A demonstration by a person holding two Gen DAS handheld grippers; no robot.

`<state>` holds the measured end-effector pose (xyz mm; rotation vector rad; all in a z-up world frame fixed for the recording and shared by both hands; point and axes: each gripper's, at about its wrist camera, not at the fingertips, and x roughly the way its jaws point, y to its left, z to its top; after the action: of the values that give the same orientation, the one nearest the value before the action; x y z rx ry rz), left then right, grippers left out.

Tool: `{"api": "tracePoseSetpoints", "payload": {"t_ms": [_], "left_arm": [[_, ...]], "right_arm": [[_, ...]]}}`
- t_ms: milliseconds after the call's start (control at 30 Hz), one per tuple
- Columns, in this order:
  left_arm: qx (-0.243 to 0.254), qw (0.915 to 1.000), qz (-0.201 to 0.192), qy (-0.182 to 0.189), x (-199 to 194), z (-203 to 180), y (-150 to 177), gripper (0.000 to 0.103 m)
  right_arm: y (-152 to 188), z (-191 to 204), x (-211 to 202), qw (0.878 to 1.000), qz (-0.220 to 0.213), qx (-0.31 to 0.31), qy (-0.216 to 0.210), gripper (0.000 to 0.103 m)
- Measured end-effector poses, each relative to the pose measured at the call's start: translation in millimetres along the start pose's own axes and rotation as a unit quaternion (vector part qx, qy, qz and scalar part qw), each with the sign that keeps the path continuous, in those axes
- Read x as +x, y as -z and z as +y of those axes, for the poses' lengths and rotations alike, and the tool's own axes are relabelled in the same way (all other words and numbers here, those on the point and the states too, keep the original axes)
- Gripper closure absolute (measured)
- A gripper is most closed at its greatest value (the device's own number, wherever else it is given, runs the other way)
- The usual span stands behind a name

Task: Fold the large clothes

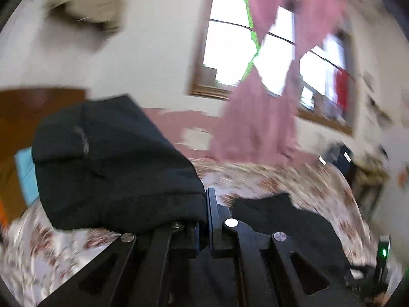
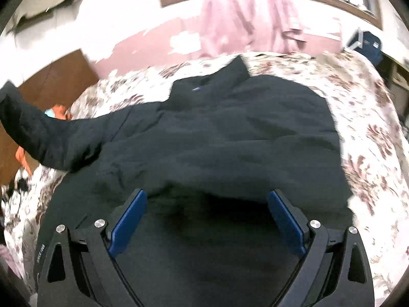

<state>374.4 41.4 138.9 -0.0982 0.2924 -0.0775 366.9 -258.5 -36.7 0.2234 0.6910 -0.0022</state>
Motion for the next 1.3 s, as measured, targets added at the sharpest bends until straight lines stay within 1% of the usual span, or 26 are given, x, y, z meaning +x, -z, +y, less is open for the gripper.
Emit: {"api": "tracePoseSetpoints", "payload": {"t_ms": [100,200,267,400,433,467,500,567,600,633,700,767,800,833,867,900,933,967,1000,1067,1100,1133,1167,1200,1233,1300], "left_arm": [[0.064,0.9957,0.038,0.055,23.3,-66.9,5.7,0.098],[0.117,0.9846,0.079,0.103,49.1,-124.9,27.8,0.098],[0.14,0.9749,0.109,0.135,64.8,-154.7,47.8,0.098],[0.147,0.9527,0.182,0.193,88.4,-189.5,86.5,0.095],[0.144,0.9474,0.2,0.204,93.6,-195.6,96.3,0.088],[0.138,0.9441,0.215,0.209,97.5,-198.6,105.0,0.073],[0.129,0.9423,0.223,0.214,99.5,-198.2,111.0,0.063],[0.093,0.9397,0.231,0.234,98.8,-193.1,121.4,0.02],[0.08,0.9394,0.23,0.241,99.5,-191.1,123.6,0.014],[0.071,0.9392,0.229,0.246,98.7,-188.4,124.6,0.011],[0.06,0.9375,0.234,0.25,101.5,-180.5,126.6,0.011],[0.048,0.941,0.238,0.236,102.4,-165.8,128.0,0.011],[0.036,0.9473,0.238,0.212,104.4,-152.4,128.0,0.011],[0.029,0.9531,0.238,0.185,106.1,-140.2,126.5,0.01],[0.02,0.9599,0.238,0.146,110.0,-124.0,123.7,0.011],[0.014,0.9646,0.238,0.112,115.8,-112.2,124.3,0.011],[0.006,0.9685,0.239,0.069,120.3,-91.6,123.5,0.011],[0.001,0.9697,0.24,0.045,123.8,-77.8,123.5,0.011],[-0.012,0.9703,0.241,0.013,128.6,-56.3,124.0,0.011],[-0.048,0.9676,0.248,-0.012,136.5,-17.5,125.3,0.011],[-0.066,0.9648,0.254,-0.015,141.0,-2.5,126.9,0.011],[-0.086,0.9601,0.265,-0.021,145.8,12.4,129.1,0.011],[-0.117,0.9524,0.28,-0.031,149.7,30.5,132.7,0.011],[-0.14,0.9476,0.285,-0.03,152.7,40.4,133.2,0.011],[-0.169,0.9427,0.287,-0.022,154.1,51.6,136.2,0.011],[-0.192,0.9384,0.287,-0.015,157.2,58.7,139.7,0.011]], "right_arm": [[10.1,-34.6,-1.3,0.999,0.006,0.023,0.024,0.009],[25.9,-67.8,1.8,0.998,0.019,0.036,0.038,0.009],[34.2,-84.8,1.6,0.998,0.02,0.044,0.04,0.009],[46.2,-111.9,-2.4,0.997,0.012,0.06,0.036,0.009],[47.1,-120.7,-3.2,0.997,0.008,0.068,0.031,0.009],[50.7,-123.8,-5.1,0.997,0.005,0.074,0.027,0.009],[52.9,-130.0,-7.0,0.997,0.0,0.081,0.018,0.009],[52.9,-139.3,-6.3,0.995,-0.008,0.1,-0.011,0.009],[54.1,-144.2,-6.3,0.993,-0.012,0.112,-0.031,0.009],[53.5,-149.1,-5.0,0.99,-0.017,0.127,-0.056,0.009],[52.9,-153.4,-1.2,0.983,-0.022,0.155,-0.094,0.009],[47.8,-151.1,2.1,0.979,-0.029,0.165,-0.114,0.009],[43.5,-145.9,2.5,0.98,-0.033,0.156,-0.116,0.01],[36.1,-136.0,3.3,0.984,-0.036,0.137,-0.107,0.012],[31.2,-128.4,5.6,0.988,-0.033,0.124,-0.09,0.012],[25.7,-121.5,10.9,0.992,-0.022,0.115,-0.057,0.014],[22.4,-119.0,16.8,0.993,-0.009,0.116,-0.034,0.027],[18.2,-119.4,25.9,0.991,0.007,0.133,-0.034,0.034],[16.6,-122.0,31.1,0.986,0.016,0.156,-0.051,0.041],[16.8,-134.4,42.6,0.97,0.023,0.223,-0.095,0.046],[16.7,-137.4,46.8,0.965,0.022,0.24,-0.107,0.056],[18.4,-136.3,48.5,0.966,0.023,0.237,-0.103,0.068],[16.0,-132.0,50.9,0.97,0.026,0.223,-0.09,0.073],[10.0,-126.3,53.0,0.978,0.031,0.196,-0.067,0.08],[4.4,-120.8,53.2,0.984,0.031,0.17,-0.045,0.094],[-6.9,-113.2,46.2,0.99,0.018,0.135,-0.02,0.098]]}}
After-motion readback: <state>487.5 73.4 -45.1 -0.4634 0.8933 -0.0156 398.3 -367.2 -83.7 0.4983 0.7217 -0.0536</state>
